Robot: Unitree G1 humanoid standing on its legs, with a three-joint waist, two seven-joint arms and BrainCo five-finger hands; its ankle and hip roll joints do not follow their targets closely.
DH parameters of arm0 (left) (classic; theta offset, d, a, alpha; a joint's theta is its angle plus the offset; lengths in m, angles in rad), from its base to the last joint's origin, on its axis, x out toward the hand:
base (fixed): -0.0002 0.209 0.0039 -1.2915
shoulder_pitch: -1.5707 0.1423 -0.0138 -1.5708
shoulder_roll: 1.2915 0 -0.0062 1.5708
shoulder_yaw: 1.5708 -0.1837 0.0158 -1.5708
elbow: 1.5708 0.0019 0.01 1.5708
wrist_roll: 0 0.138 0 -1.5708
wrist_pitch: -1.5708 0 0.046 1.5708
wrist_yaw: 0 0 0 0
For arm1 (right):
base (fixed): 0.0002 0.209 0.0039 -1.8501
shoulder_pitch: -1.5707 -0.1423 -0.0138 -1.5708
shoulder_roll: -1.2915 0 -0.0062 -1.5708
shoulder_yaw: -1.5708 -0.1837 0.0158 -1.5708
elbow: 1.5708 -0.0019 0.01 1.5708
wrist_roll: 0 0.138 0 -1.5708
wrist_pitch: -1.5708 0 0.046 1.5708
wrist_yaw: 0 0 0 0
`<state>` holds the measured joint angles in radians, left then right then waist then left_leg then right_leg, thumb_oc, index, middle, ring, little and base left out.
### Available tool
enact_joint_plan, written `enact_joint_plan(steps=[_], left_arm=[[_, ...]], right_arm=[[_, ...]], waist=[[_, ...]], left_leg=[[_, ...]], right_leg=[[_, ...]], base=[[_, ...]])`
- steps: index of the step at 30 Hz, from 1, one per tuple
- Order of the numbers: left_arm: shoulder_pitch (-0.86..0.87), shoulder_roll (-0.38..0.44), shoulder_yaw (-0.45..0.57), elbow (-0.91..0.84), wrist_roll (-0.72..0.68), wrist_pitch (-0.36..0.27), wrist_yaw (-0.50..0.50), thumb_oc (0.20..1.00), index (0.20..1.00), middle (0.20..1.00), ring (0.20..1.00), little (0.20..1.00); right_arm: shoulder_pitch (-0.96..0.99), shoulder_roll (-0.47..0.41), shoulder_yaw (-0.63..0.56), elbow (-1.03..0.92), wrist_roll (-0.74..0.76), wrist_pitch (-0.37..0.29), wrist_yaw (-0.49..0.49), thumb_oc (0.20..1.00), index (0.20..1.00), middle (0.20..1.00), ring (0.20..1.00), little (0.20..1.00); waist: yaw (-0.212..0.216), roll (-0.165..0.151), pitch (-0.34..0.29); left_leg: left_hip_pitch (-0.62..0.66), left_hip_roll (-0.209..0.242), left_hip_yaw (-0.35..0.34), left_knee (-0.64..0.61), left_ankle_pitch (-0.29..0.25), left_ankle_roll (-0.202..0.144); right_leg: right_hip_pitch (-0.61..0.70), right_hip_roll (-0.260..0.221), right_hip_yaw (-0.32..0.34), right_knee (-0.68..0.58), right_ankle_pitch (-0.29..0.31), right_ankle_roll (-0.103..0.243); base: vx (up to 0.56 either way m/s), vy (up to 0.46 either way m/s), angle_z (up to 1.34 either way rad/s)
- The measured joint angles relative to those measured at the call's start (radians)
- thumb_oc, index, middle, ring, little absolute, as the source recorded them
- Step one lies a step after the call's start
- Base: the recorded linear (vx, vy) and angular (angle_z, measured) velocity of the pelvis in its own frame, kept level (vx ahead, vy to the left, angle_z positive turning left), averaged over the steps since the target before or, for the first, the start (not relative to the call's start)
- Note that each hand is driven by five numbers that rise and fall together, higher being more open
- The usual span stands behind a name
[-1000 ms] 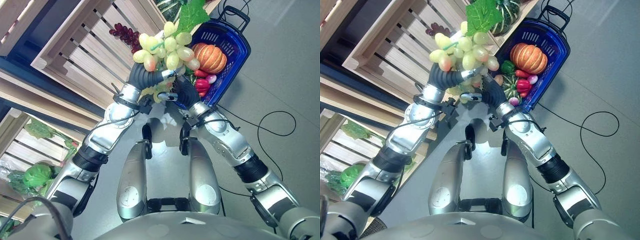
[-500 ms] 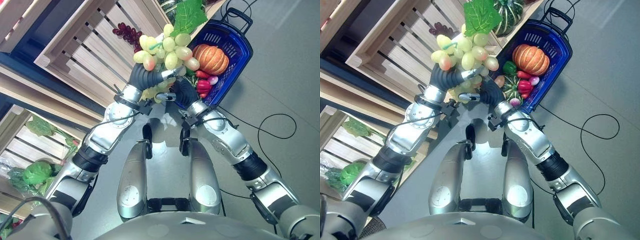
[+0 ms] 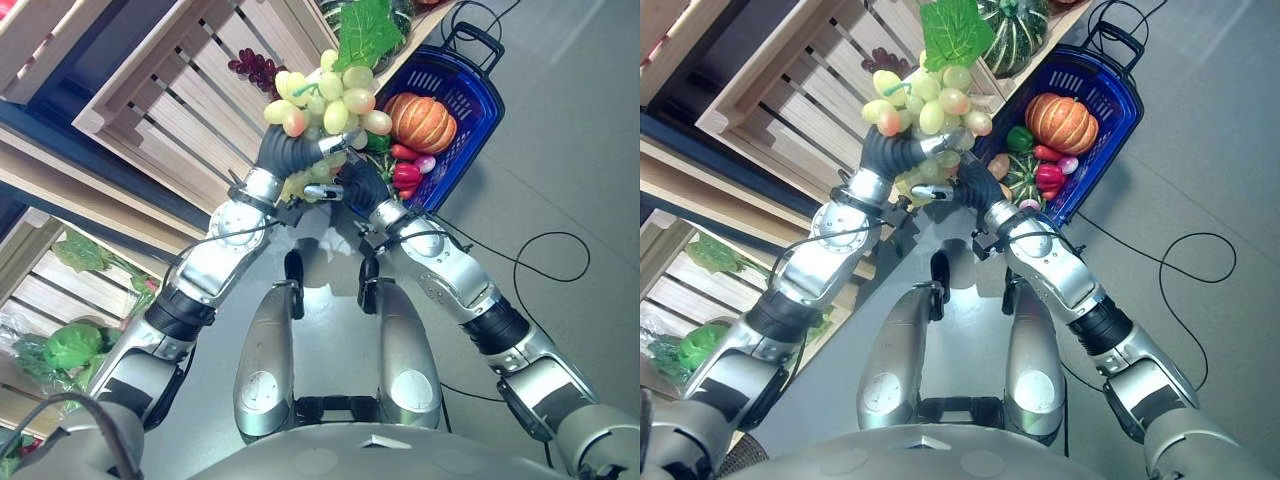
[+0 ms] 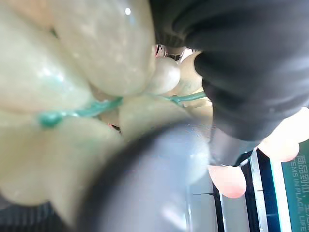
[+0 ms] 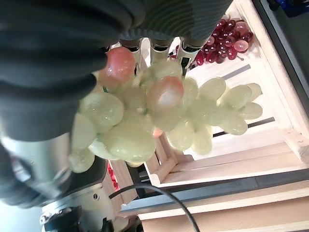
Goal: Pick up fruits and vegetables into the basket
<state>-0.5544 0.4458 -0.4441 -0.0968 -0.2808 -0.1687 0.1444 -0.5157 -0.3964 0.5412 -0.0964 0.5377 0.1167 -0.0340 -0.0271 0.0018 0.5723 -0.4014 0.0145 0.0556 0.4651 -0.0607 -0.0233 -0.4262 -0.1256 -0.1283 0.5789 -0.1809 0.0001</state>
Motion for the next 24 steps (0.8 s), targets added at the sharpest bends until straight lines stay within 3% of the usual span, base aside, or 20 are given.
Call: enact_joint_plan(steps=[9, 24], left_arm=[[-0.013, 0.003, -0.015, 0.041, 0.004, 0.025, 0.016, 0.2, 0.2, 0.2, 0.2, 0.2], [-0.024, 0.003, -0.027, 0.042, 0.005, 0.042, 0.037, 0.2, 0.2, 0.2, 0.2, 0.2]], right_arm=[[-0.01, 0.003, 0.024, 0.022, 0.056, 0.056, 0.031, 0.2, 0.2, 0.2, 0.2, 0.2], [-0.011, 0.003, 0.024, 0.033, 0.1, 0.051, 0.03, 0.2, 0.2, 0.2, 0.2, 0.2]], waist=[[0.003, 0.0, 0.0], [0.004, 0.0, 0.0]], left_leg=[[0.005, -0.001, -0.007, 0.0, 0.0, 0.0], [0.007, -0.001, -0.007, 0.0, 0.0, 0.0]], right_leg=[[0.008, 0.0, -0.007, -0.003, 0.0, 0.0], [0.011, -0.001, -0.007, -0.003, 0.0, 0.0]], base=[[0.0, -0.002, 0.01], [0.0, 0.0, 0.0]])
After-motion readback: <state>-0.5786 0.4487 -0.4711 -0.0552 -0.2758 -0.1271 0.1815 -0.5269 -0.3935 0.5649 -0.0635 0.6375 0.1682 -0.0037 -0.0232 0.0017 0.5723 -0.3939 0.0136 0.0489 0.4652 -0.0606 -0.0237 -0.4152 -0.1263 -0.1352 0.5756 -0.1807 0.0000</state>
